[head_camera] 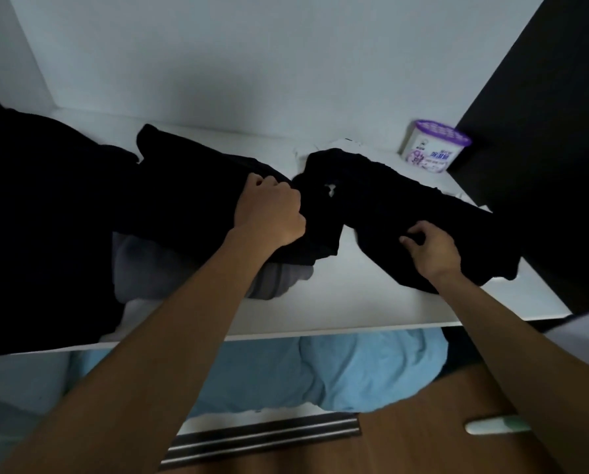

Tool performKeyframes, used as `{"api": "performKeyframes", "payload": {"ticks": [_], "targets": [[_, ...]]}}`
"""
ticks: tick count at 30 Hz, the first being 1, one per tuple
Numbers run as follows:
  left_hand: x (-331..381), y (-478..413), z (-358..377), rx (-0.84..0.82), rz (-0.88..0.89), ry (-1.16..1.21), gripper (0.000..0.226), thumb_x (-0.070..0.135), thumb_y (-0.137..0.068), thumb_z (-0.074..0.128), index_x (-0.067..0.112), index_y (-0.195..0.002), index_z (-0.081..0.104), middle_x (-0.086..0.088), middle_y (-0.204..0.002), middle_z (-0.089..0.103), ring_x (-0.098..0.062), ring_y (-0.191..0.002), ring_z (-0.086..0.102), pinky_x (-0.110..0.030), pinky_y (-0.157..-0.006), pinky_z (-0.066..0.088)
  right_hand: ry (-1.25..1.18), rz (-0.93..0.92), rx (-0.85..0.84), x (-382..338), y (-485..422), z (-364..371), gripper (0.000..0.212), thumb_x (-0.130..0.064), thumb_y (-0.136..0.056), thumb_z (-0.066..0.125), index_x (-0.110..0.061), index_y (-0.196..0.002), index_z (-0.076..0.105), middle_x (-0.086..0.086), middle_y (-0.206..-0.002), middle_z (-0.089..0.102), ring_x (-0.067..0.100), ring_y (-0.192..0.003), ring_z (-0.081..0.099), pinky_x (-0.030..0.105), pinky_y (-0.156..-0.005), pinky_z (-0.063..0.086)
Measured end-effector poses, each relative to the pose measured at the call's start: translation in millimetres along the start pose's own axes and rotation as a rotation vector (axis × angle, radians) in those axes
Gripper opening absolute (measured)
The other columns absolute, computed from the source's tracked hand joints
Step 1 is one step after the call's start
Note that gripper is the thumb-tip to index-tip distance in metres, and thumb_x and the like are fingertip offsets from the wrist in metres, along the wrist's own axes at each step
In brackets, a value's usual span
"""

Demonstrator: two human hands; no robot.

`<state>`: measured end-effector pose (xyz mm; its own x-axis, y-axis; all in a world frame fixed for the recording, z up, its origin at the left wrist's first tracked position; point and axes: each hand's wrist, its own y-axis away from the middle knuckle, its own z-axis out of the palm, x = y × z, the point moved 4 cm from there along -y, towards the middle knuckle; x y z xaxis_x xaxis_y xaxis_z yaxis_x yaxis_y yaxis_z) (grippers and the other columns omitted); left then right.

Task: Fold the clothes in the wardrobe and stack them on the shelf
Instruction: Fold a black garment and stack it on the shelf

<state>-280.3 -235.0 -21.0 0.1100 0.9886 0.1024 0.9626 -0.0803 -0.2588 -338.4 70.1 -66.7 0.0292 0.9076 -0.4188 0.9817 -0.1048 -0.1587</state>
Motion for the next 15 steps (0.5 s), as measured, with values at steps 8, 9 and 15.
{"api": "performKeyframes", "payload": {"ticks": [8, 9, 15], "targets": [[26, 13, -21, 0.089, -0.303, 0.614, 0.025, 0.016, -0.090, 0.049, 0.026, -0.092, 0.071, 0.005, -0.100, 0.073, -0.017, -0.087, 0.068, -0.029, -0.078, 0.052, -0.747, -0.167, 0.000, -12, 10, -50, 0.032, -0.010, -0.094, 0.066, -0.019, -0.069, 0.049, -0.013, -0.076, 0.060, -0.003, -0.079, 0.061, 0.023, -0.083, 0.048], [41, 15, -23, 0.034, -0.367, 0.853, 0.019, 0.019, -0.093, 0.052, 0.023, -0.090, 0.070, 0.001, -0.097, 0.075, -0.017, -0.080, 0.071, -0.028, -0.070, 0.056, -0.803, -0.240, -0.061, -17, 18, -64, 0.031, -0.013, -0.094, 0.066, -0.020, -0.069, 0.049, -0.015, -0.068, 0.053, -0.006, -0.069, 0.056, 0.016, -0.075, 0.045], [159, 29, 4, -0.492, -0.690, 1.773, 0.041, 0.042, -0.094, 0.061, 0.010, -0.118, 0.069, -0.010, -0.099, 0.074, -0.024, -0.087, 0.072, -0.032, -0.072, 0.059, -0.571, -0.652, -0.533, -8, 118, -87, 0.020, -0.004, -0.093, 0.067, -0.013, -0.076, 0.062, -0.013, -0.088, 0.071, 0.010, -0.110, 0.067, 0.026, -0.087, 0.052]]}}
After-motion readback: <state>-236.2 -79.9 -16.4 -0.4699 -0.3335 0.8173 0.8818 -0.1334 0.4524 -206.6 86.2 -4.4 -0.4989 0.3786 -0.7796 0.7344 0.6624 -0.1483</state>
